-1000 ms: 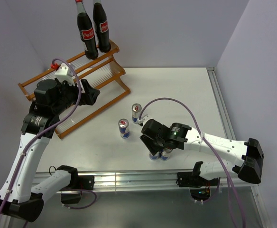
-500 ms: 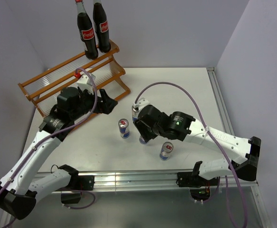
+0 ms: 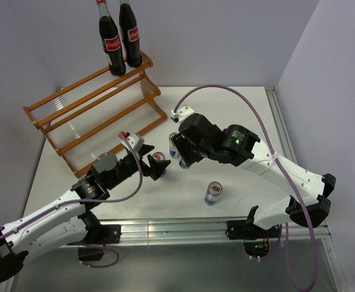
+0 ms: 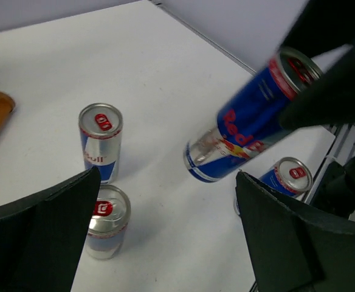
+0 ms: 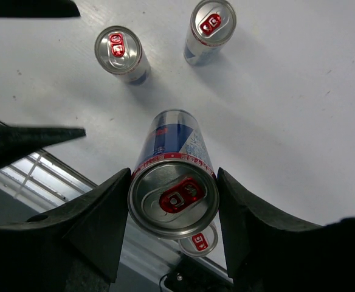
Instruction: Place and organize the beverage onto the shelf
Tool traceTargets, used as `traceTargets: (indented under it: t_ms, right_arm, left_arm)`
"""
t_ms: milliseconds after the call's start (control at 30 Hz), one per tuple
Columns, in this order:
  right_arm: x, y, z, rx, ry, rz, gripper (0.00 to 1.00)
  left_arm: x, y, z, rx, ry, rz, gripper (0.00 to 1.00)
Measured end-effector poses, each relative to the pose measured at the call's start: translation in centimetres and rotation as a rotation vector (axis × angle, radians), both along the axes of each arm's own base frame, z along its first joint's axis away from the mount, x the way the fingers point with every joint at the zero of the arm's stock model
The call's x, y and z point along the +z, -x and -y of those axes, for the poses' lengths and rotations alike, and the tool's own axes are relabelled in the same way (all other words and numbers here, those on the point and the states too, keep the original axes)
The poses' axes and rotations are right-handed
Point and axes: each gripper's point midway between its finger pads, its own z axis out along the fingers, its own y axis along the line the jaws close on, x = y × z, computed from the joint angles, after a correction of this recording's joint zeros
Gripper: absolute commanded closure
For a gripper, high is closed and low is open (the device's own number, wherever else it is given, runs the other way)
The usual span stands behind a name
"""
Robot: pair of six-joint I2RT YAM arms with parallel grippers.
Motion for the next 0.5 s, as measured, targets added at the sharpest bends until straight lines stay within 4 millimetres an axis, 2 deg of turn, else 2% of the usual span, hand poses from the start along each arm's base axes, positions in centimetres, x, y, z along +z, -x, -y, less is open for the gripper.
traceTargets:
  t_ms: [100,233,367,500]
  right_arm:
    - [0.8,-0.1,-0.2,0.006,0.001,0.003,0.86]
    - [0.9,-0.2,-0.4,0.009,0.013,-0.007,0.87]
    - [0.8,-0.1,-0.6,0.013,0.022,-0.021,0.88]
    - [1.0,0.1,-0.6,0.021,0.022,-0.028,0.89]
  left_arm:
    - [0.0,1.5,1.2,-0.050,-0.004,0.100,0.00]
    - [0.8,2.7,2.3,-0.072,-0.011,0.217,0.00]
    - [1.5,2.8,3.0,-0.059,-0.041,0.310,0.01]
    - [0.2,2.7,4.0,-0.056,-0.118,0.346,0.00]
